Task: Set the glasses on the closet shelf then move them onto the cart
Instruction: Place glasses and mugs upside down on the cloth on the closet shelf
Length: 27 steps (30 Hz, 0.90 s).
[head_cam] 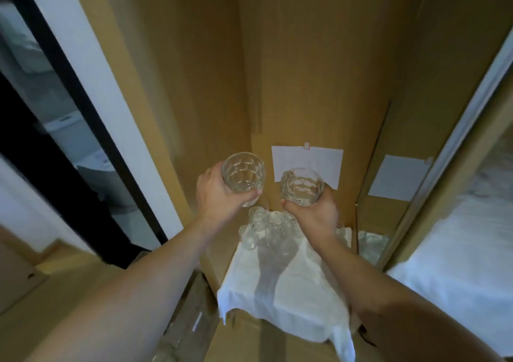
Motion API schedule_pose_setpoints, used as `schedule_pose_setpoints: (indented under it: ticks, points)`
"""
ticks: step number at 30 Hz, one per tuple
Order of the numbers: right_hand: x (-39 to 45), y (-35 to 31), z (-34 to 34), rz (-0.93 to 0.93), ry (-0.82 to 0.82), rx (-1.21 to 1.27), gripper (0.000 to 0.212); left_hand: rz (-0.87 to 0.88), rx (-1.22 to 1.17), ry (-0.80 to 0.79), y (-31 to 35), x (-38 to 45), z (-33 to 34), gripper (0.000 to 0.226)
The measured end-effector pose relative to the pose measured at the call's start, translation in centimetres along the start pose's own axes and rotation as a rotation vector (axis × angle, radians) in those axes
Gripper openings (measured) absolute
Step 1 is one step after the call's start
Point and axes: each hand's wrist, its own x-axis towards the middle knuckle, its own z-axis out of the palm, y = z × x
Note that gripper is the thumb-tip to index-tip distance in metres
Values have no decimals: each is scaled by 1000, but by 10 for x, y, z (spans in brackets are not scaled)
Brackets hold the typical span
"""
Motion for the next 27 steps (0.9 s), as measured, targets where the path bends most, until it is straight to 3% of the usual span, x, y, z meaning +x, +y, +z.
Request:
schedule_pose_setpoints:
  ticks: [7,17,21,27]
  points:
    - [-50,-48,-13,-87,36,17,77,24,-139,63,18,-13,-61,99]
    - [-156,-84,-53,-106,163,-12,74,109,-264,-31,29,-69,-126,92]
    - [-192,-84,-82,-84,250,-37,77,203,-303,-84,41,-91,-131,83]
    - [-229,-81,-139,-28,381,-118,75,255,-347,-174,76,-122,-121,97]
